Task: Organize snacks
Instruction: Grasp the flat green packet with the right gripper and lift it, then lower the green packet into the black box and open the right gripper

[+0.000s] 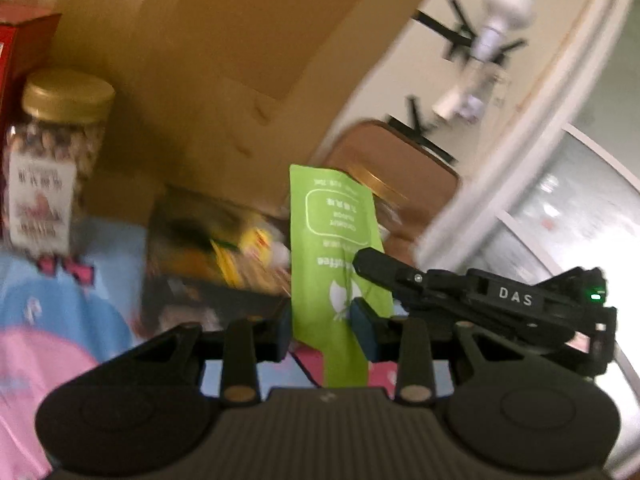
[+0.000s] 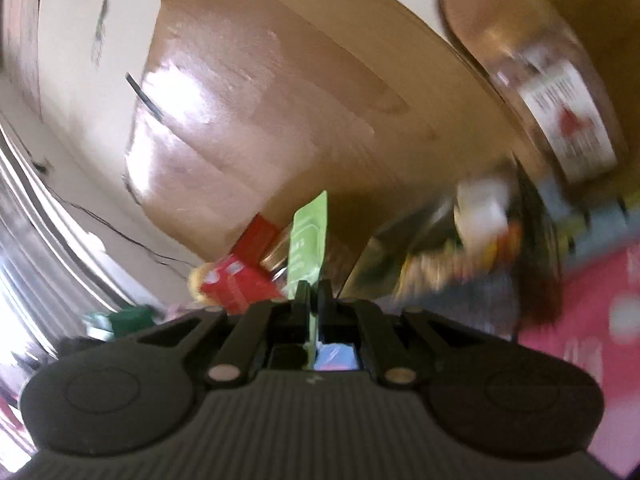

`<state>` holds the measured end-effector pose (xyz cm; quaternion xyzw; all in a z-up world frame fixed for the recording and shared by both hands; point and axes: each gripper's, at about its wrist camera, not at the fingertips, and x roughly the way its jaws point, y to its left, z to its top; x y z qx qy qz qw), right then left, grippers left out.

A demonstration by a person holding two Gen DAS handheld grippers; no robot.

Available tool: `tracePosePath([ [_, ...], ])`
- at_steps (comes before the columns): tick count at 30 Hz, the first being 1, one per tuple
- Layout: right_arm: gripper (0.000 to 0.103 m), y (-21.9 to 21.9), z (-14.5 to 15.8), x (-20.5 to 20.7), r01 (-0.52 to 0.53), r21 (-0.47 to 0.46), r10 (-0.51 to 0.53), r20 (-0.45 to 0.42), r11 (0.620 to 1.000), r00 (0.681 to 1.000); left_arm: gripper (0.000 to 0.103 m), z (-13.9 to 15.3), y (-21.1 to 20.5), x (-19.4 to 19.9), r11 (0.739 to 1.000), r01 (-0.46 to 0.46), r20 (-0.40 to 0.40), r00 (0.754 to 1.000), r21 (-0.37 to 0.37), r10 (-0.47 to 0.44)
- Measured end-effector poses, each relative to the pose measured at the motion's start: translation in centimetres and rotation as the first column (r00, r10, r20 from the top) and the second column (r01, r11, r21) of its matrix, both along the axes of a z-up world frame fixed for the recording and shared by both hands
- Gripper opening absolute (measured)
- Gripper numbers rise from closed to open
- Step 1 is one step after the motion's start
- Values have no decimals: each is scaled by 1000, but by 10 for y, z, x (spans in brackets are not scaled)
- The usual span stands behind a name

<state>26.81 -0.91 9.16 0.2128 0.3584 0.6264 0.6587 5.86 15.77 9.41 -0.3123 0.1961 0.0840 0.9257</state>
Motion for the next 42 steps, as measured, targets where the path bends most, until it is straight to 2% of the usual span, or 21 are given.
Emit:
tracePosePath([
  [4, 6, 47, 4, 24, 9, -89, -3, 71, 996, 997, 31, -11, 32, 28, 995, -81, -36, 996, -64, 79],
  [8, 7, 83, -6, 39, 18, -163, 5, 134, 986, 991, 33, -24, 52, 49, 991, -119, -75, 990, -54, 115],
  [10, 7, 94, -16, 46, 19, -189, 5, 129, 982, 992, 40, -31, 60, 57, 989, -136, -99, 987, -50, 130],
  [12, 9, 105, -25, 50, 25, -224, 6, 138, 974, 990, 40, -32, 60, 61, 985, -174, -131, 976, -3, 172],
  [14, 9, 110, -36, 53, 7, -235, 21, 118, 972, 993, 48, -29, 53, 61, 985, -168, -149, 974, 41, 172],
  [15, 10, 110, -37, 52, 0, -227, 26, 112, 974, 993, 59, -26, 49, 60, 985, -164, -150, 974, 54, 171],
  [16, 10, 110, -37, 51, -2, -232, 30, 118, 973, 993, 64, -24, 43, 58, 983, -169, -154, 972, 72, 178],
  [18, 13, 109, -34, 49, 7, -251, 28, 137, 968, 990, 66, -16, 33, 50, 972, -193, -158, 964, 136, 213],
  [20, 14, 106, -31, 46, 15, -265, 21, 133, 964, 991, 74, -8, 26, 39, 958, -223, -132, 959, 181, 249],
  [21, 14, 107, -29, 42, 14, -285, 29, 144, 958, 989, 77, -4, 26, 33, 954, -237, -115, 959, 181, 260],
  [23, 15, 104, -32, 36, 31, -330, 24, 163, 944, 986, 77, 2, 25, 22, 953, -255, -88, 958, 162, 271],
  [26, 17, 104, -37, 33, 58, -349, 5, 175, 935, 985, 77, 6, 25, 10, 949, -274, -79, 954, 154, 288],
  [28, 17, 105, -34, 35, 74, -337, -19, 164, 939, 986, 77, 7, 21, 4, 951, -275, -75, 955, 141, 287],
  [29, 17, 105, -33, 34, 94, -326, -32, 192, 941, 981, 77, 7, 19, -2, 953, -270, -72, 957, 135, 281],
  [30, 22, 101, -30, 32, 128, -316, -52, 236, 940, 970, 77, 8, 16, -7, 955, -266, -69, 958, 133, 277],
  [32, 29, 88, -26, 31, 159, -288, -84, 254, 944, 963, 77, 8, 7, -17, 956, -259, -62, 961, 137, 270],
  [34, 30, 66, -19, 28, 162, -238, -101, 248, 958, 963, 77, 5, -2, -32, 959, -247, -59, 965, 137, 257],
  [36, 31, 44, -11, 17, 173, -192, -114, 284, 966, 952, 77, 0, -13, -42, 963, -232, -72, 967, 138, 244],
  [42, 31, -1, -5, -16, 176, -162, -104, 377, 971, 920, 77, -26, -39, -84, 969, -230, -121, 963, 93, 240],
])
